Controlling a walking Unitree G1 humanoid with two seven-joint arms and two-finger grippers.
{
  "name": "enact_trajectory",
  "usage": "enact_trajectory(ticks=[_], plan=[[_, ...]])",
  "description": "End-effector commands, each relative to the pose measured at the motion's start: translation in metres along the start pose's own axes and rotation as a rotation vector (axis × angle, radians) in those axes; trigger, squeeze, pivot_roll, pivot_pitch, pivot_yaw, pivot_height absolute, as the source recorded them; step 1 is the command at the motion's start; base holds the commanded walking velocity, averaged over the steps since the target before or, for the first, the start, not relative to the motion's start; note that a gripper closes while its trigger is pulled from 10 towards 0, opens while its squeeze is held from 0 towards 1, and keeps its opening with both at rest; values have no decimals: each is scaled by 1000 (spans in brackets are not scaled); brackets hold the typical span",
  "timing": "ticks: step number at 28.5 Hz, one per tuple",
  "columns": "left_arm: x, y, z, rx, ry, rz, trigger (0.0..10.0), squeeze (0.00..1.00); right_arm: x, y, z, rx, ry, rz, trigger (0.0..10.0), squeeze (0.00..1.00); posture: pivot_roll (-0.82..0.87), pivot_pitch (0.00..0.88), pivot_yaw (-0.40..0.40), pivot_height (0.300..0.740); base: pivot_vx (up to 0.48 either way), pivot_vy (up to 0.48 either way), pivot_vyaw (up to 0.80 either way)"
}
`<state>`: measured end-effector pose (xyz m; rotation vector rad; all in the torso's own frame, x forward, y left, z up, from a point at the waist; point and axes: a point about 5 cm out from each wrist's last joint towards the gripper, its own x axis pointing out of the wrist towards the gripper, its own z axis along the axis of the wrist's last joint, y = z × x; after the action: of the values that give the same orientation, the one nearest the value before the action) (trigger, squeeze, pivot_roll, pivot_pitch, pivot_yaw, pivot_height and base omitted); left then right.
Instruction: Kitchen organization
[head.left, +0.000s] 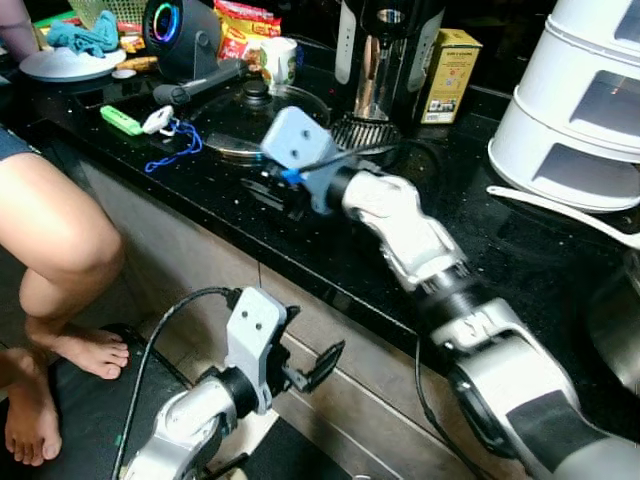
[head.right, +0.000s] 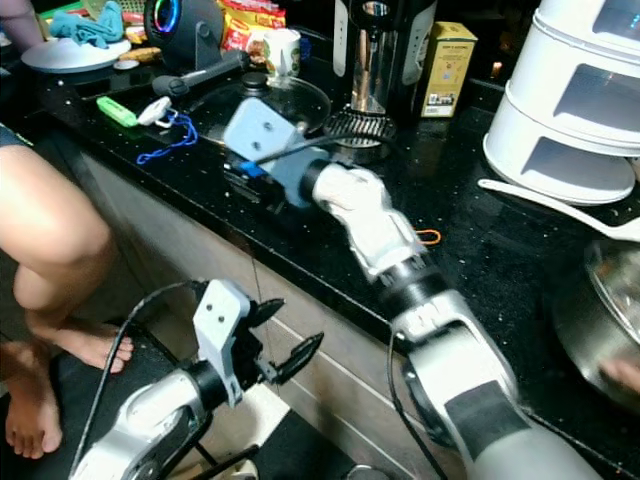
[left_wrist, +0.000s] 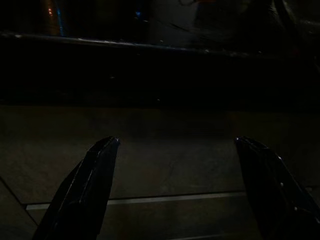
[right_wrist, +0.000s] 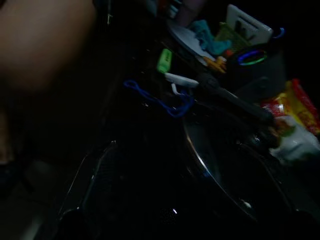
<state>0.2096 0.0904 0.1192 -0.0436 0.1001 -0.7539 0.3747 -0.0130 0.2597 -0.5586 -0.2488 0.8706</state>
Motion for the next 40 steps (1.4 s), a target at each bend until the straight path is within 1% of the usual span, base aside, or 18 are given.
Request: enact_trajectory(ticks=[1, 4, 10, 12, 13, 15, 16, 17, 20, 21, 22, 26, 28, 29, 32, 35, 38, 40], plan=[[-3, 1, 1, 12, 6, 15, 10000, 0, 0, -5, -5, 76, 21, -29, 10000, 0, 84, 44, -96, 740, 0, 0, 0], [-8, 8, 8, 29, -3, 59, 10000, 0, -1, -10, -11, 235, 7, -76, 10000, 0, 87, 49, -98, 740, 0, 0, 0], [-14, 10, 14, 33, -6, 65, 10000, 0, -4, -18, -15, 361, -30, -130, 10000, 0, 85, 54, -94, 740, 0, 0, 0], [-18, 9, 19, 54, 0, 34, 10000, 0, -11, -31, -17, 486, -89, -212, 10000, 0, 84, 59, -92, 740, 0, 0, 0], [-18, 9, 19, 54, 0, 34, 10000, 0, -11, -31, -17, 486, -89, -212, 10000, 0, 84, 59, -92, 740, 0, 0, 0], [-24, 11, 27, 94, 9, 3, 10000, 0, -19, -43, -22, 516, -99, -310, 10000, 0, 83, 62, -90, 740, 0, 0, 0], [-24, 11, 27, 94, 9, 3, 10000, 0, -19, -43, -22, 516, -99, -310, 10000, 0, 83, 62, -90, 740, 0, 0, 0], [-31, 17, 39, 134, 3, 11, 10000, 0, -28, -54, -31, 540, -82, -394, 10000, 0, 90, 63, -92, 740, 0, 0, 0], [-34, 20, 46, 155, -3, 18, 10000, 0, -34, -60, -37, 563, -74, -435, 10000, 0, 92, 64, -92, 740, 0, 0, 0], [-39, 23, 54, 171, -16, 25, 10000, 0, -41, -67, -42, 599, -72, -479, 10000, 0, 92, 64, -92, 740, 0, 0, 0], [-44, 25, 64, 188, -34, 31, 10000, 0, -50, -75, -46, 684, -110, -505, 10000, 0, 92, 64, -92, 740, 0, 0, 0], [-52, 26, 77, 221, -52, 40, 10000, 0, -63, -84, -49, 774, -197, -505, 10000, 0, 105, 71, -91, 740, 0, 0, 0], [-57, 30, 89, 265, -64, 64, 10000, 0, -76, -87, -45, 834, -329, -432, 10000, 0, 106, 77, -90, 740, 0, 0, 0], [-57, 30, 89, 265, -64, 64, 10000, 0, -76, -87, -45, 834, -329, -432, 10000, 0, 106, 77, -90, 740, 0, 0, 0], [-64, 46, 106, 340, -84, 144, 10000, 0, -98, -75, -34, 819, -511, -195, 10000, 0, 99, 79, -82, 740, 0, 0, 0], [-67, 53, 112, 363, -94, 176, 10000, 0, -105, -67, -32, 787, -533, -113, 10000, 0, 96, 79, -76, 740, 0, 0, 0], [-75, 80, 132, 429, -126, 320, 10000, 0, -121, -41, -29, 763, -564, 88, 10000, 0, 82, 77, -58, 740, 0, 0, 0], [-78, 85, 137, 433, -132, 352, 10000, 0, -124, -36, -28, 768, -570, 122, 10000, 0, 81, 78, -56, 740, 0, 0, 0]])
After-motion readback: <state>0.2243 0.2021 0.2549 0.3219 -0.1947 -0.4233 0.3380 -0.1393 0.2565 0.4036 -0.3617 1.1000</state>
